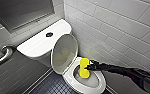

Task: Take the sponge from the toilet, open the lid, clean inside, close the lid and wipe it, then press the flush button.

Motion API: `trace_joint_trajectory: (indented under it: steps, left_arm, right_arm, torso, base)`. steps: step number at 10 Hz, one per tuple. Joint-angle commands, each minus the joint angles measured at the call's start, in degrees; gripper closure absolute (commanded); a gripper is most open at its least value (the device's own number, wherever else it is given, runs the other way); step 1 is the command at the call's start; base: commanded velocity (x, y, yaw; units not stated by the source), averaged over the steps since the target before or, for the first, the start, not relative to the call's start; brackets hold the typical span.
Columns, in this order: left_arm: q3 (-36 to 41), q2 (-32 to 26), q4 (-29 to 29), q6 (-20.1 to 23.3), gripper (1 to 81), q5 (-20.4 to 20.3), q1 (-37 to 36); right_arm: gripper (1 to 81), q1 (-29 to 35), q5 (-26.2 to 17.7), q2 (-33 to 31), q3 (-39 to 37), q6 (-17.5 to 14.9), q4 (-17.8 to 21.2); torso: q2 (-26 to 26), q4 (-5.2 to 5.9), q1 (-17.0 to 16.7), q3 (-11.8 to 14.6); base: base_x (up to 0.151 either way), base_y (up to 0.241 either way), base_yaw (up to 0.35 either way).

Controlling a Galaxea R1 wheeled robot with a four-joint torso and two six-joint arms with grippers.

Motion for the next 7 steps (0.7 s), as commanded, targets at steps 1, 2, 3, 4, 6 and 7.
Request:
trace_joint_trajectory:
  steps: [1, 2, 3, 4, 6, 7]
  left_arm:
    - [0.7, 0.65, -0.32, 0.36, 1.0, 4.65, 2.15]
    - [0.7, 0.92, -0.32, 0.36, 1.0, 4.65, 2.16]
    - [0.7, 1.0, -0.32, 0.36, 1.0, 4.65, 2.15]
    - [0.7, 1.26, -0.24, 0.45, 1.0, 4.65, 2.15]
    - [0.7, 1.62, -0.14, 0.45, 1.0, 4.65, 2.15]
    - [0.7, 1.54, -0.23, 0.45, 1.0, 4.65, 2.16]
  right_arm:
    - [81.1, 3.86, 2.05, -6.03, 7.04, 4.44, 0.91]
    - [81.1, 2.98, 2.49, -8.9, 10.09, 5.05, 0.91]
    - [81.1, 2.45, 2.75, -10.49, 12.03, 5.15, 0.91]
    - [81.1, 1.66, 4.24, -13.73, 15.79, 6.02, 1.35]
    - [81.1, -0.09, 5.66, -18.33, 20.75, 6.46, 1.87]
    - [81.1, -1.15, 7.48, -22.16, 24.76, 6.46, 2.92]
  torso:
    - [0.0, 0.0, 0.0, 0.0]
    - [0.0, 0.0, 0.0, 0.0]
    - [0.0, 0.0, 0.0, 0.0]
    - [0.0, 0.0, 0.0, 0.0]
    - [0.0, 0.0, 0.0, 0.0]
    - [0.0, 0.0, 0.0, 0.0]
  base:
    - [0.0, 0.0, 0.0]
    - [0.0, 0.0, 0.0]
    - [0.0, 0.0, 0.0]
    - [0.0, 0.0, 0.0]
    - [0.0, 0.0, 0.0]
    - [0.0, 0.0, 0.0]
